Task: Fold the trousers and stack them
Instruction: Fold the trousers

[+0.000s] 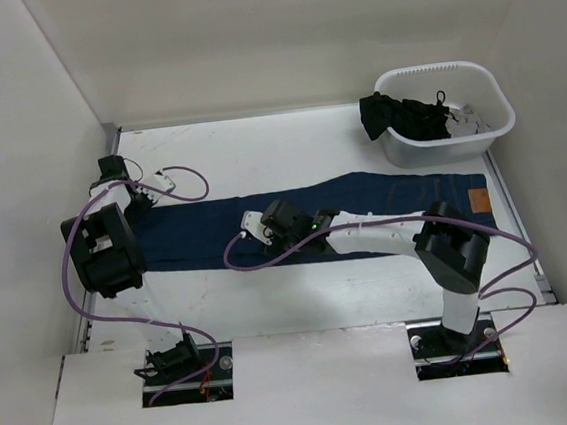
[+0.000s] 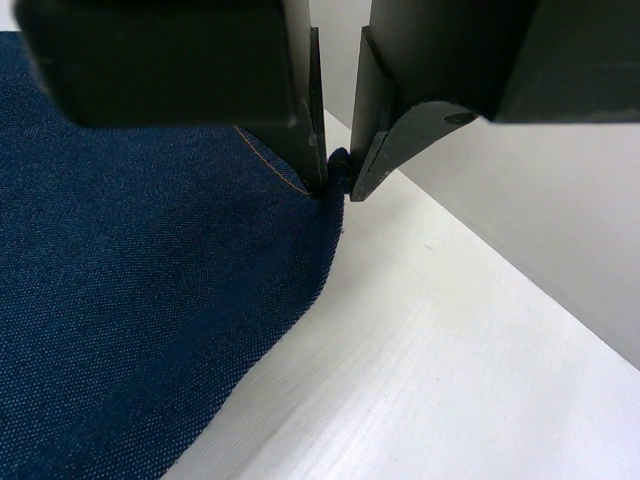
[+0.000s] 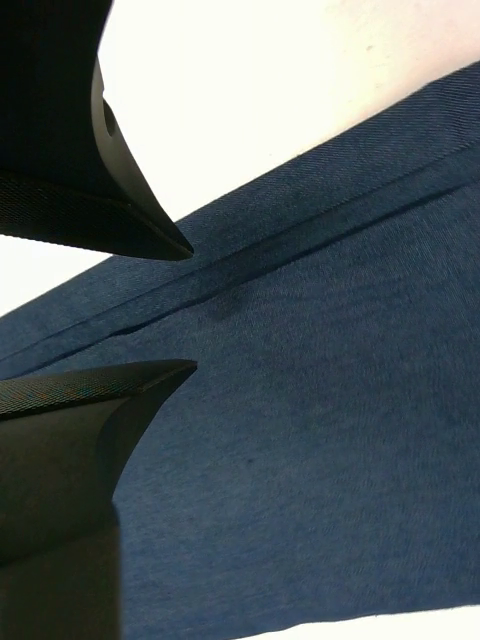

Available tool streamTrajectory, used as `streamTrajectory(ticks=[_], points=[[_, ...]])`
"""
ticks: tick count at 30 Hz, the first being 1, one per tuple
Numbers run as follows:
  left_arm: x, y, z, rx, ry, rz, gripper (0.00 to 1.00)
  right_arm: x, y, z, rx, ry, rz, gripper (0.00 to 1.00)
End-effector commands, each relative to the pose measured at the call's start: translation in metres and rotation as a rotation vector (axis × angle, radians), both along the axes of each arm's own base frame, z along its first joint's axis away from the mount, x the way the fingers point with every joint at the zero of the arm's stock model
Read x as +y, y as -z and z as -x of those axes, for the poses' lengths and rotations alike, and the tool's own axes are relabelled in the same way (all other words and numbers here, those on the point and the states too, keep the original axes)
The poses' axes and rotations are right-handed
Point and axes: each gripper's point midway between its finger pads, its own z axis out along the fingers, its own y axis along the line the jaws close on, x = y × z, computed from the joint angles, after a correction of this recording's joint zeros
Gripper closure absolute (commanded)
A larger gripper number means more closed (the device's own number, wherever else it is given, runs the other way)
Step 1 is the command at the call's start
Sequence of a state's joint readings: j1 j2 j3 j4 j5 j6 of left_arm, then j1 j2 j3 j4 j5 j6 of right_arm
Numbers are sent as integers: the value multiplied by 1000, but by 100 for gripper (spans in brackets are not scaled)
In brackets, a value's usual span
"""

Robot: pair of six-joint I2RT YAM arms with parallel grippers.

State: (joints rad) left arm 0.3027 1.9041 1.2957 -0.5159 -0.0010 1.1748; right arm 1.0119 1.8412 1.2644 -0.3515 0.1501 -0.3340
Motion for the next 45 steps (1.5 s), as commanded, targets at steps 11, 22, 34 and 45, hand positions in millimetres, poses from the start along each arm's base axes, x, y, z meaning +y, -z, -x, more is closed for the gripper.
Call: streamTrajectory(ticks=[11, 22, 34, 45], points=[[3, -26, -4, -55, -1, -21, 89, 12, 18, -6, -67, -90, 51, 53], [2, -25, -1, -52, -1, -20, 89, 2, 25, -24, -124, -47, 96, 64], [3, -25, 1, -50, 1, -19, 89, -1, 16, -36, -186, -9, 105, 100], [5, -47, 1, -65, 28, -40, 92, -8, -47, 19, -200, -125, 43, 100]])
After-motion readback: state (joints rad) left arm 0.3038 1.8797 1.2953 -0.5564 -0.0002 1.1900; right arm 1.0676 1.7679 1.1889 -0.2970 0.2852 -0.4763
